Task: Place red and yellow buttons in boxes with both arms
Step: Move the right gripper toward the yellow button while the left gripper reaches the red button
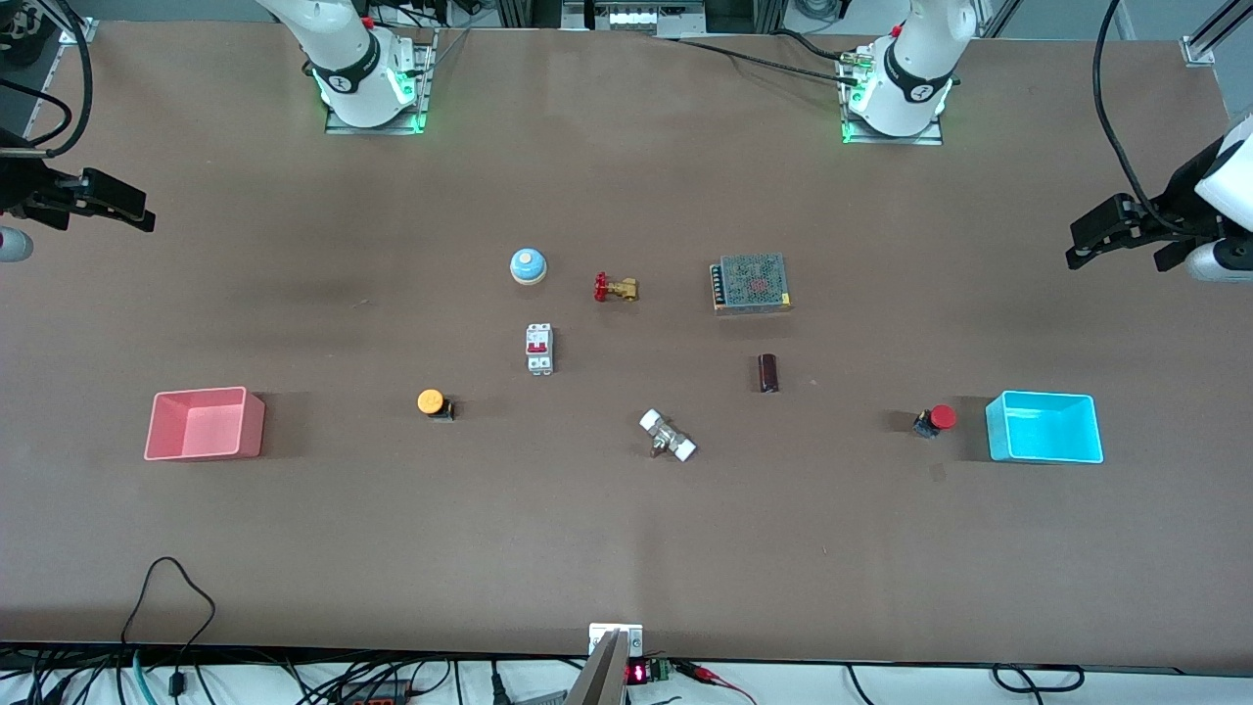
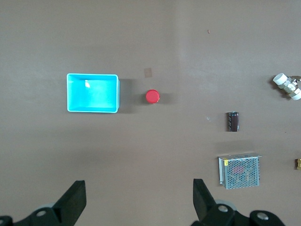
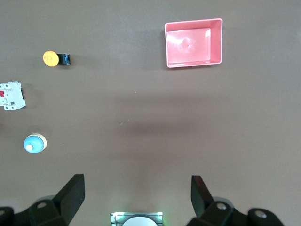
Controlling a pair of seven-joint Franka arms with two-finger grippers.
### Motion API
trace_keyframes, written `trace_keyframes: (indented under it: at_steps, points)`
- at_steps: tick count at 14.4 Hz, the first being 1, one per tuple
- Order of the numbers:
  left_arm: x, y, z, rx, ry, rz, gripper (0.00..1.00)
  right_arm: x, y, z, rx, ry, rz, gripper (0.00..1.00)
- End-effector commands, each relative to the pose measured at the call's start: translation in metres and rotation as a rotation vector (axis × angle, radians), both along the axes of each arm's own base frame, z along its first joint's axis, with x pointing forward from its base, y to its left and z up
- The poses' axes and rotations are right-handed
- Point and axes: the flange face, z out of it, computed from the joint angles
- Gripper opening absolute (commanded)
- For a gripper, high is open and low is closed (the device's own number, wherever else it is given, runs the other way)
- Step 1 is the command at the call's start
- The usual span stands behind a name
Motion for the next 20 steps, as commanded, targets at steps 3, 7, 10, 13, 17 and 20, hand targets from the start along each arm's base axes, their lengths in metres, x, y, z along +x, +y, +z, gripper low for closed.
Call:
trace_keyframes:
  at_steps: [3,7,10,13,17,20]
  points:
    - [-0.006,-0.002,0.002,0.000,0.000,0.006,1.00,-0.007,0.004,-0.002,-0.011,-0.001,0.006,1.00]
    - [0.018,0.001,-0.030,-0.011,0.006,-0.011,1.00,0.019,0.045,-0.056,-0.012,0.016,0.073,1.00]
    - [0.039,0.002,-0.071,-0.022,0.056,-0.015,1.00,0.040,0.083,-0.128,-0.035,0.035,0.046,1.00]
    - [0.066,0.001,-0.129,-0.039,0.093,-0.016,1.00,0.062,0.130,-0.185,-0.058,0.017,0.036,1.00]
    - [0.086,0.001,-0.209,-0.051,0.172,-0.009,1.00,0.080,0.175,-0.236,-0.005,-0.046,0.017,1.00]
    - [0.098,0.001,-0.276,-0.065,0.220,-0.003,1.00,0.094,0.196,-0.271,0.023,-0.076,0.011,1.00]
